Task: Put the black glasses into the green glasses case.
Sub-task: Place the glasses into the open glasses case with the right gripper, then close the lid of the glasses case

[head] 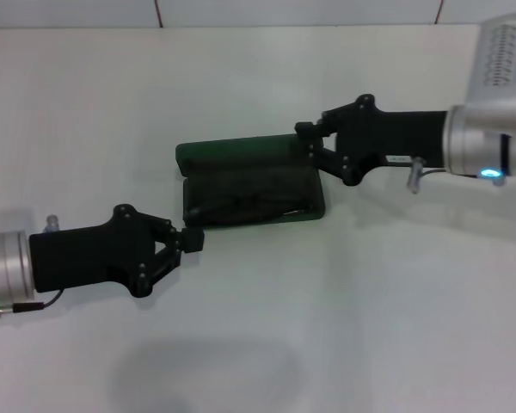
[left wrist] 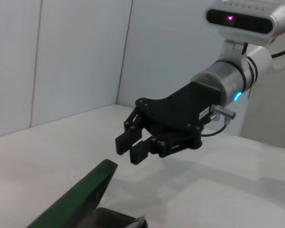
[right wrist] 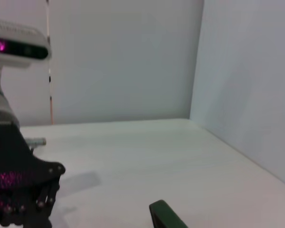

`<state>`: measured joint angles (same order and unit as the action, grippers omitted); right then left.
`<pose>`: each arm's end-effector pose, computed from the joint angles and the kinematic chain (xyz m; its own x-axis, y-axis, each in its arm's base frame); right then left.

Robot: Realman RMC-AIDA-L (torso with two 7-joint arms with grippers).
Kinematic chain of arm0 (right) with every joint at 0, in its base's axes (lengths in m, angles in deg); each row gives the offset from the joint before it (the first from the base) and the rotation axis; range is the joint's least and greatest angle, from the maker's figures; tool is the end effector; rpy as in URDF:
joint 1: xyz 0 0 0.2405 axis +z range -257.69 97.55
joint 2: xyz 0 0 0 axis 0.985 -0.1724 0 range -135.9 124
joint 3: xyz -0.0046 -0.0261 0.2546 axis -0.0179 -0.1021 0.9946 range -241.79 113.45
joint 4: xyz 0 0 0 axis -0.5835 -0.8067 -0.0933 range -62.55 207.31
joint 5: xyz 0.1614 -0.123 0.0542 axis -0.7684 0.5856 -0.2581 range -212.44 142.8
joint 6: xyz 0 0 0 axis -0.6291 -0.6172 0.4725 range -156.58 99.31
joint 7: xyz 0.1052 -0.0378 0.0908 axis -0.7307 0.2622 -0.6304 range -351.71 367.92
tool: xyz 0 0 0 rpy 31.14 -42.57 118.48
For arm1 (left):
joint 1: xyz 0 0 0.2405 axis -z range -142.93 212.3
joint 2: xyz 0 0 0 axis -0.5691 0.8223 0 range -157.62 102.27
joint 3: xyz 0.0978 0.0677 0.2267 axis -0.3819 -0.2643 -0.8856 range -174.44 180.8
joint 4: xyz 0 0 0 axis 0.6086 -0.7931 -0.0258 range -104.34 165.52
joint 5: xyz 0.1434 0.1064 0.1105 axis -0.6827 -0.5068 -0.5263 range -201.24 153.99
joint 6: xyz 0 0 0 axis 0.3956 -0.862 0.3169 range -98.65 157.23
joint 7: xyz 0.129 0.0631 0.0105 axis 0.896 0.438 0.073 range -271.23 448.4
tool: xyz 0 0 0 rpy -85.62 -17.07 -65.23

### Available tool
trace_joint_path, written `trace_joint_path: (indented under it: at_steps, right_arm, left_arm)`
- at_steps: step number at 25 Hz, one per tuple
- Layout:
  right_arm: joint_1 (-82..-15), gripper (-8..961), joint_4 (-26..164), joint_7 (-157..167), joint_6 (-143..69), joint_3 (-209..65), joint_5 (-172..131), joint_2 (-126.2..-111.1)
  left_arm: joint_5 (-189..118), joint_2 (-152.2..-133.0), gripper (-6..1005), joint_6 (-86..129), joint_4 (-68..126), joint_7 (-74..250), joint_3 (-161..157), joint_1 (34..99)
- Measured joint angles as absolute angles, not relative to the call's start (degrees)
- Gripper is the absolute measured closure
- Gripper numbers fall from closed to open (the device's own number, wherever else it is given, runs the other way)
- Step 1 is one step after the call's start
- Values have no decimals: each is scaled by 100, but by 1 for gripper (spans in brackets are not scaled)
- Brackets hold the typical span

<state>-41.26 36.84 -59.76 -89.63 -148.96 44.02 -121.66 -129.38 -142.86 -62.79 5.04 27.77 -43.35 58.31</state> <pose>0.1727 0.3866 -0.0592 0.9158 -0.0005 -0.4017 -0.1336 -0.9435 -0.3034 -0.3009 0.2776 -0.0121 0.8021 0.2519 0.5414 0.3790 -0.9154 -0.1356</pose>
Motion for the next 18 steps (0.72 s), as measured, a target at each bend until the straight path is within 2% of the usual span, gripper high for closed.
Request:
trace_joint_path:
  at_steps: [5,11,18]
  right_arm:
    - [-4537,768,3674,-5945,-9406,-14489,4397,-12159]
    - [-4991,696,3691,-5697,-9742,-14401,4447,-12127]
    - [-5172,670,3725,-5549,-9780,-14397,4431,-12131]
  left_arm:
    - [-13095,-14418,990,-6217,544,2743,-4339,5917]
    - [-13142,-14682,990,-5995,552,2522,-4351,6136]
    - [-13477,-14731,990,-5348,568,2144,-4605,6313]
